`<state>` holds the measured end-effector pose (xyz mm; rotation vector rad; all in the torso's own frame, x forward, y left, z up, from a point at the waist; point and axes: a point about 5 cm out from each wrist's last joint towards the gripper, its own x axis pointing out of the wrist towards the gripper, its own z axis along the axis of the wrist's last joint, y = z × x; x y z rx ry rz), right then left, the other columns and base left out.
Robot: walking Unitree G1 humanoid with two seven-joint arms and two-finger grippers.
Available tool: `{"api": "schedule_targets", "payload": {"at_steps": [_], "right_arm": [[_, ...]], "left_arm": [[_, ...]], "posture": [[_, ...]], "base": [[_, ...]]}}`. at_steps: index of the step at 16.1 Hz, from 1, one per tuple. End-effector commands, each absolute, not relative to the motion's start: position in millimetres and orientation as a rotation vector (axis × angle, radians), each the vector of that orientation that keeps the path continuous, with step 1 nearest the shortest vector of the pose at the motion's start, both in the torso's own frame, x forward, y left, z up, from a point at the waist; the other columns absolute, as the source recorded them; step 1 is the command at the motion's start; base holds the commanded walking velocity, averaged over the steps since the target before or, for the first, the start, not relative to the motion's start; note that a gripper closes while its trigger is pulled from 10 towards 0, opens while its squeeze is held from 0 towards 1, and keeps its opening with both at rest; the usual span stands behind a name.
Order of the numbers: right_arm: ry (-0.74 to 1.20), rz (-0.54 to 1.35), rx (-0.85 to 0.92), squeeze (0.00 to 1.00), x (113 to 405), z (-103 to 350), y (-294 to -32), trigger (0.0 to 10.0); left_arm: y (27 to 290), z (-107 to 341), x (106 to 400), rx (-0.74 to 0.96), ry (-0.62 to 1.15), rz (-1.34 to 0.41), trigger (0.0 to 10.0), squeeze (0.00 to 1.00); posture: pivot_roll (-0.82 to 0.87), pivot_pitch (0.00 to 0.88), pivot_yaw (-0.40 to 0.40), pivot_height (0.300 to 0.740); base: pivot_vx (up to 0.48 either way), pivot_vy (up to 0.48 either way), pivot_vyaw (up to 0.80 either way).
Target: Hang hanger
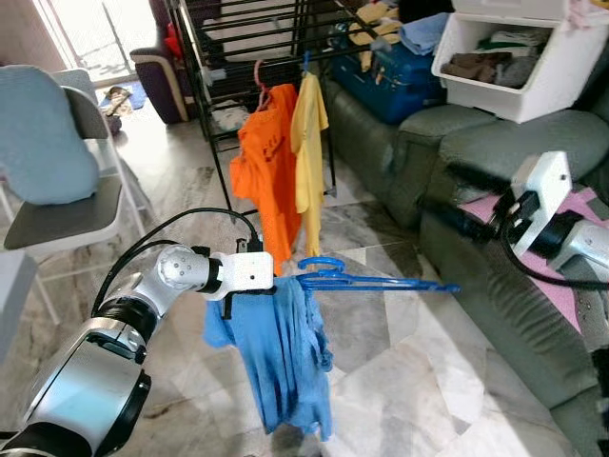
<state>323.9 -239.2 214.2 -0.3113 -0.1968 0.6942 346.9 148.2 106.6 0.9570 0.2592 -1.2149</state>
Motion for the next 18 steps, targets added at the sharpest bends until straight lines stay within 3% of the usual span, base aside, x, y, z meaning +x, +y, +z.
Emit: {"api": "schedule_targets", "payload": {"at_steps": [1,4,5,6,10,13,14,15,16,17,18], "right_arm": [[-0.253,0.482,-0.429,1.0,332,222,-249,10.0],[-0.325,0.397,-0.346,1.0,330,225,-243,10.0],[-0.353,0.465,-0.154,1.0,326,224,-234,10.0],[-0.342,0.527,-0.073,1.0,324,221,-227,10.0],[-0.231,0.765,-0.035,1.0,311,198,-196,10.0],[-0.07,0.89,0.043,1.0,298,166,-178,10.0],[-0.015,0.853,-0.007,0.96,301,150,-177,10.0],[0.009,0.839,-0.023,0.77,303,145,-177,10.0],[0.026,0.813,-0.043,0.7,306,139,-175,10.0],[0.03,0.802,-0.027,0.55,307,138,-174,10.0],[0.036,0.797,-0.022,0.54,309,136,-173,10.0]], "left_arm": [[154,110,353,0.946,0.262,-1.117,0.0,0.0],[160,118,365,0.794,0.248,-0.898,0.0,0.0],[163,119,369,0.742,0.266,-0.828,0.0,0.0],[163,121,373,0.678,0.269,-0.77,0.0,0.0],[158,132,380,0.609,0.262,-0.725,0.0,0.0],[134,152,382,0.523,0.143,-0.846,0.0,0.0],[126,159,380,0.522,0.092,-0.923,0.0,0.0],[123,162,379,0.53,0.067,-0.951,0.0,0.0],[118,170,376,0.553,0.006,-1.011,0.0,0.0],[116,173,376,0.557,-0.017,-1.023,0.0,0.0],[114,177,375,0.549,-0.046,-1.041,0.0,0.0]], "posture": [[-0.22,0.0,0.07,0.74],[-0.21,0.0,0.067,0.74],[-0.21,0.0,0.066,0.74],[-0.21,0.0,0.066,0.74],[-0.2,0.0,0.066,0.74],[-0.2,0.0,0.066,0.74],[-0.19,0.0,0.068,0.74],[-0.19,0.0,0.068,0.74],[-0.19,0.0,0.064,0.74],[-0.19,0.0,0.064,0.74],[-0.18,0.0,0.063,0.74]], "base": [[0.0,0.0,0.0],[0.0,0.0,0.0],[0.0,0.0,0.0],[0.0,0.0,0.0],[0.0,0.0,0.0],[0.0,0.0,0.0],[0.0,0.0,0.0],[0.0,0.0,0.0],[0.0,0.0,0.0],[0.0,0.0,0.0],[0.0,0.0,0.0]]}}
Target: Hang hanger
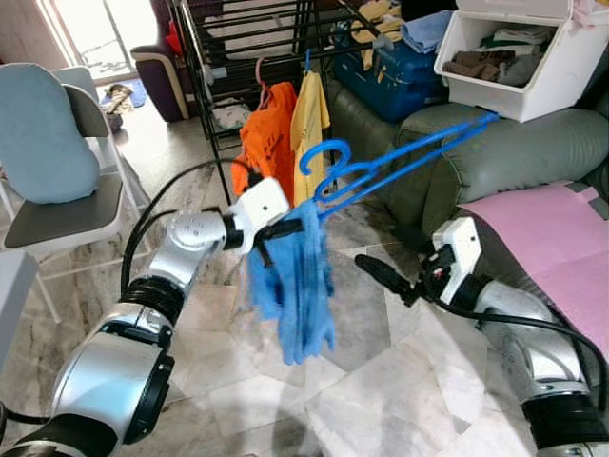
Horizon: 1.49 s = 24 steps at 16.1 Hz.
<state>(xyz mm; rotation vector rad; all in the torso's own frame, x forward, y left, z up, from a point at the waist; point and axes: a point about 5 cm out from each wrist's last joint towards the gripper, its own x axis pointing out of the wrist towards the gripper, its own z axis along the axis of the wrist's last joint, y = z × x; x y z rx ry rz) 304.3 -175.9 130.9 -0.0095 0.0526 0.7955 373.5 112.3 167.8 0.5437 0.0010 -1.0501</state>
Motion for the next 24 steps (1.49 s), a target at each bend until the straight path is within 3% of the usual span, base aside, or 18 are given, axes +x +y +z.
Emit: {"api": "schedule_targets", "payload": {"at_steps": [1,2,4,5,6,11,15,16,17,18,22,24], "right_arm": [[0.04,0.795,-0.027,0.54,309,135,-173,10.0],[0.039,0.774,-0.04,0.52,310,133,-174,10.0],[0.041,0.751,-0.043,0.32,313,131,-176,10.0],[0.043,0.746,-0.044,0.28,313,130,-176,10.0],[0.05,0.736,-0.051,0.0,314,128,-177,10.0],[0.187,0.696,-0.116,0.0,314,101,-178,10.0],[0.387,0.65,-0.101,0.0,296,69,-198,10.0],[0.432,0.622,-0.092,0.0,287,61,-210,4.7],[0.474,0.589,-0.094,0.0,279,54,-221,3.2],[0.531,0.496,-0.116,0.0,267,47,-247,0.0],[0.506,0.202,-0.173,0.0,269,64,-303,0.0],[0.444,0.093,-0.202,0.0,279,80,-318,0.0]], "left_arm": [[111,183,373,0.532,-0.075,-1.083,0.0,0.0],[107,188,369,0.534,-0.114,-1.151,0.0,0.0],[101,197,363,0.528,-0.17,-1.227,0.0,0.0],[99,198,362,0.529,-0.178,-1.241,0.0,0.0],[96,202,360,0.523,-0.197,-1.266,0.0,0.0],[73,250,345,0.372,-0.375,-1.371,0.0,0.0],[76,281,346,0.216,-0.443,-1.332,0.0,0.0],[82,282,347,0.224,-0.434,-1.312,0.0,0.0],[87,281,349,0.228,-0.419,-1.294,0.0,0.0],[97,281,352,0.176,-0.395,-1.264,0.0,0.0],[120,270,362,0.197,-0.318,-1.166,0.0,0.0],[126,254,363,0.213,-0.258,-1.151,0.0,0.0]], "posture": [[-0.18,0.0,0.064,0.74],[-0.18,0.0,0.067,0.74],[-0.19,0.0,0.068,0.74],[-0.19,0.0,0.068,0.74],[-0.18,0.0,0.067,0.74],[-0.18,0.0,0.062,0.74],[-0.16,0.0,0.049,0.74],[-0.16,0.0,0.049,0.74],[-0.17,0.0,0.049,0.74],[-0.18,0.0,0.053,0.74],[-0.2,0.0,0.06,0.74],[-0.2,0.0,0.057,0.74]], "base": [[0.0,0.0,0.0],[0.0,0.0,0.0],[0.0,0.0,0.0],[0.0,0.0,0.0],[0.0,0.0,0.0],[0.0,0.0,0.0],[0.0,0.0,0.0],[0.0,0.0,0.0],[0.0,0.0,0.0],[0.0,0.0,0.0],[0.0,0.0,0.0],[0.0,0.0,0.0]]}}
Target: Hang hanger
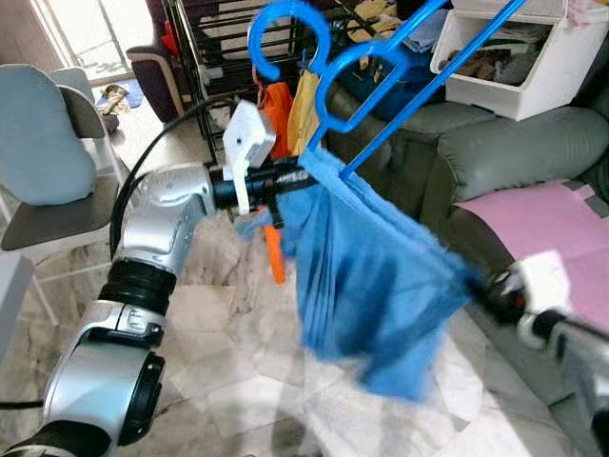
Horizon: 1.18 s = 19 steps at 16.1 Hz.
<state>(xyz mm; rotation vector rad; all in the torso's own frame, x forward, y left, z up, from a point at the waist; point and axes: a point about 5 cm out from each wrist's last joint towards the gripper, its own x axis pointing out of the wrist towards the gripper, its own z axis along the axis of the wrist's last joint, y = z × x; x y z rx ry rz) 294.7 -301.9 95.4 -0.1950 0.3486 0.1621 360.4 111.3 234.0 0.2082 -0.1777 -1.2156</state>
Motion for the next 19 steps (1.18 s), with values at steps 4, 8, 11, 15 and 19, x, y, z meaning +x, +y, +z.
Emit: {"api": "schedule_targets", "payload": {"at_steps": [4,8,11,15,19], "right_arm": [[0.233,-0.093,-0.243,0.0,309,136,-339,0.0],[-0.001,-0.253,-0.294,0.0,330,189,-345,0.0],[-0.054,-0.271,-0.304,0.0,333,197,-342,0.0],[-0.083,-0.277,-0.31,0.0,335,197,-339,0.0],[-0.097,-0.269,-0.31,0.0,335,198,-337,0.0]], "left_arm": [[146,189,353,0.381,-0.044,-1.157,0.0,0.0],[165,139,337,0.476,0.164,-1.186,0.0,0.0],[169,127,330,0.493,0.237,-1.249,0.0,0.0],[170,98,318,0.557,0.406,-1.309,0.0,0.0],[171,83,320,0.565,0.502,-1.244,0.0,0.0]], "posture": [[-0.19,0.0,0.046,0.74],[-0.19,0.0,0.038,0.74],[-0.19,0.0,0.037,0.74],[-0.2,0.0,0.042,0.74],[-0.21,0.0,0.047,0.74]], "base": [[0.0,0.0,0.0],[0.0,0.0,0.0],[0.0,0.0,0.0],[0.0,0.0,0.0],[0.0,0.0,0.0]]}}
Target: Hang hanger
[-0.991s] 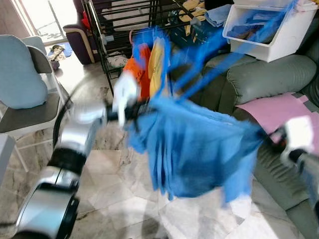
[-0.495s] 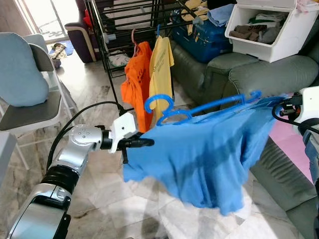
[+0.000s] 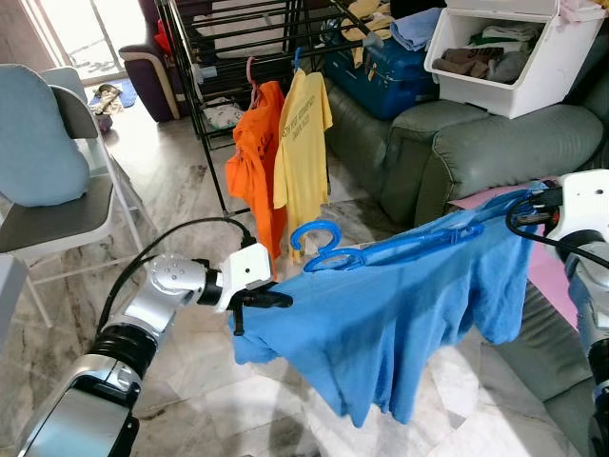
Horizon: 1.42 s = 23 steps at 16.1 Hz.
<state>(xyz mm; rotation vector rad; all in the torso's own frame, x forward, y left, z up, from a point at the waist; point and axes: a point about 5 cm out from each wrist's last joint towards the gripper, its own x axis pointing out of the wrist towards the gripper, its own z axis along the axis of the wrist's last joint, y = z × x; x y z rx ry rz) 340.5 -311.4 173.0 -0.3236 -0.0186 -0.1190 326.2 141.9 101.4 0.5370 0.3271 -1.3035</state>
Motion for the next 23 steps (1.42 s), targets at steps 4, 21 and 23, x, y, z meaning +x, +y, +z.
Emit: {"api": "schedule_targets", "payload": {"at_steps": [4,21,23], "right_arm": [[-0.109,-0.237,-0.305,0.0,338,196,-330,0.0],[-0.203,0.165,-0.101,0.0,367,184,-195,0.0],[-0.178,0.245,-0.09,0.0,358,176,-192,0.0]], "left_arm": [[172,69,324,0.579,0.599,-1.117,0.0,0.0],[60,74,345,0.016,0.397,-0.735,0.0,0.0],[64,74,347,-0.021,0.405,-0.68,0.0,0.0]], "posture": [[-0.2,0.0,0.049,0.74],[-0.21,0.0,0.04,0.74],[-0.22,0.0,0.042,0.74]], "base": [[0.0,0.0,0.0],[0.0,0.0,0.0],[0.0,0.0,0.0]]}}
